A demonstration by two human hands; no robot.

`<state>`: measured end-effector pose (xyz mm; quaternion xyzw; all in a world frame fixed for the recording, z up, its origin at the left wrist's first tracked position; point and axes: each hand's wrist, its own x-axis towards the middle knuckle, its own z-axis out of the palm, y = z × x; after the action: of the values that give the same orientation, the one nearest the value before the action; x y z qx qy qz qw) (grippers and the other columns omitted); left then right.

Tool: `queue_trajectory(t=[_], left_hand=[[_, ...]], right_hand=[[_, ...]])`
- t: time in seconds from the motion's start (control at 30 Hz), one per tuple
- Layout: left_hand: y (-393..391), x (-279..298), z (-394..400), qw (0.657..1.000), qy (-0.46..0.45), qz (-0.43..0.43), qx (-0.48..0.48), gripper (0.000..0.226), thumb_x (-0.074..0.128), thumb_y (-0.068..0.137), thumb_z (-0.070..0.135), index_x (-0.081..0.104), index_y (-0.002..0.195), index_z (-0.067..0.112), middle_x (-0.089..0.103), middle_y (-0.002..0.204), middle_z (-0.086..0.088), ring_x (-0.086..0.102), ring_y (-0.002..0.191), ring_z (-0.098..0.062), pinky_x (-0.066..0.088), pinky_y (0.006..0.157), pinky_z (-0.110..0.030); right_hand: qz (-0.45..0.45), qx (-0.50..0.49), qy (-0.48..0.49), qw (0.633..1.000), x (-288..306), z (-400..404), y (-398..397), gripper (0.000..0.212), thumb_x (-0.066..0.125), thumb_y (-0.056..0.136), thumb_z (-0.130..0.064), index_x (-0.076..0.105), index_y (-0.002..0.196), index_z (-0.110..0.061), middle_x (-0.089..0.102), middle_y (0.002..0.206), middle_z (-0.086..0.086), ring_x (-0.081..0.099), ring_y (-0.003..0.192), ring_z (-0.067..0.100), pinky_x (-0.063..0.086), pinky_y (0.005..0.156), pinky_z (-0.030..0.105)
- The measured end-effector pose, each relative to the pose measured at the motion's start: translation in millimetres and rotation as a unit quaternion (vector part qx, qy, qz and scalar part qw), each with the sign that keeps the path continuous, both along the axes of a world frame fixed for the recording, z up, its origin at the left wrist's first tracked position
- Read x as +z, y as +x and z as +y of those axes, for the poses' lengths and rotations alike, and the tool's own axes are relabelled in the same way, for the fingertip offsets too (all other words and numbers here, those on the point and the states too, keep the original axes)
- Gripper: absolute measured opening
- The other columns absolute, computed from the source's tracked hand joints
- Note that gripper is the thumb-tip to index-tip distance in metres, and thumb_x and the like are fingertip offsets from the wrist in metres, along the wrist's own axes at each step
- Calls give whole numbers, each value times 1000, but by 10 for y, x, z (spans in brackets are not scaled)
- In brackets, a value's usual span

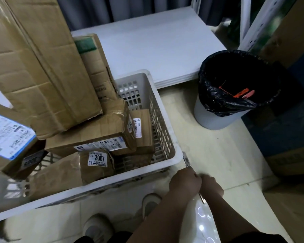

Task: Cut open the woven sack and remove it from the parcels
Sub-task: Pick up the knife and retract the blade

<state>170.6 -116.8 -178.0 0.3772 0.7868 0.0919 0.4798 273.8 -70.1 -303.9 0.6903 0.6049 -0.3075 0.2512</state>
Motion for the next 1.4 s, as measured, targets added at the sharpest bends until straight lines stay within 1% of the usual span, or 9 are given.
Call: queue_trajectory(t=[0.13,0.3,0.43,0.57,0.77,1.03,1.2,1.3,1.4], left_hand=[[-80,-71,-28,1000,-19,9,-4,32,42,95,28,60,113,9,62,121,-9,55,116,-28,44,93,-33],[-144,-144,16,1000,-23,-4,3,30,42,96,27,58,115,11,60,123,-8,54,117,-26,42,95,-33],[-124,-109,58,999,-32,-20,-9,19,41,94,22,55,90,9,63,104,-15,60,108,-30,43,79,-32],[-42,227,146,998,-20,-35,-38,34,41,95,18,60,109,-6,63,115,-22,59,110,-35,47,90,-40],[50,945,159,997,54,18,-55,35,46,94,18,51,127,6,52,131,-17,55,117,-32,44,96,-37],[-131,1867,-257,993,88,75,-6,52,49,93,23,33,141,10,35,144,-15,46,127,-33,41,100,-37],[-380,2437,-680,978,198,1,66,41,54,86,24,48,122,8,66,95,-13,68,85,-27,55,79,-36],[-618,2779,-915,944,275,-72,167,16,46,94,16,49,108,9,58,62,-7,61,43,-12,58,62,-36],[-799,3092,-1153,910,340,-103,211,13,38,100,14,47,93,19,50,59,-4,50,34,-5,45,40,-20]], right_hand=[[38,-18,34,999,-66,-63,-64,36,41,88,-34,51,121,-23,57,119,2,61,105,25,46,83,29],[81,-35,15,996,-197,-107,-50,27,41,91,-20,58,112,-25,64,99,5,65,94,27,47,72,26],[123,-40,-15,991,-58,-58,-50,22,42,92,-24,59,104,-20,66,96,6,61,79,25,47,68,26],[179,-83,19,980,360,53,-49,7,48,86,-16,48,80,-14,64,85,10,64,73,28,54,75,33],[295,-98,57,949,1407,200,-61,13,48,84,-1,44,84,-13,57,68,8,55,53,23,51,49,31],[449,-88,58,888,2625,10,-285,25,62,83,1,43,76,-13,52,61,5,49,48,15,47,40,23],[579,-45,95,808,3560,-360,-606,20,71,81,-5,53,77,-13,53,68,7,51,55,10,38,42,17],[637,-16,84,766,4023,-577,-859,14,69,84,-6,56,91,-7,58,73,7,52,49,-3,37,45,8],[682,15,44,730,4339,-771,-1136,11,67,86,-12,57,89,-10,61,81,8,56,65,11,45,63,17]])
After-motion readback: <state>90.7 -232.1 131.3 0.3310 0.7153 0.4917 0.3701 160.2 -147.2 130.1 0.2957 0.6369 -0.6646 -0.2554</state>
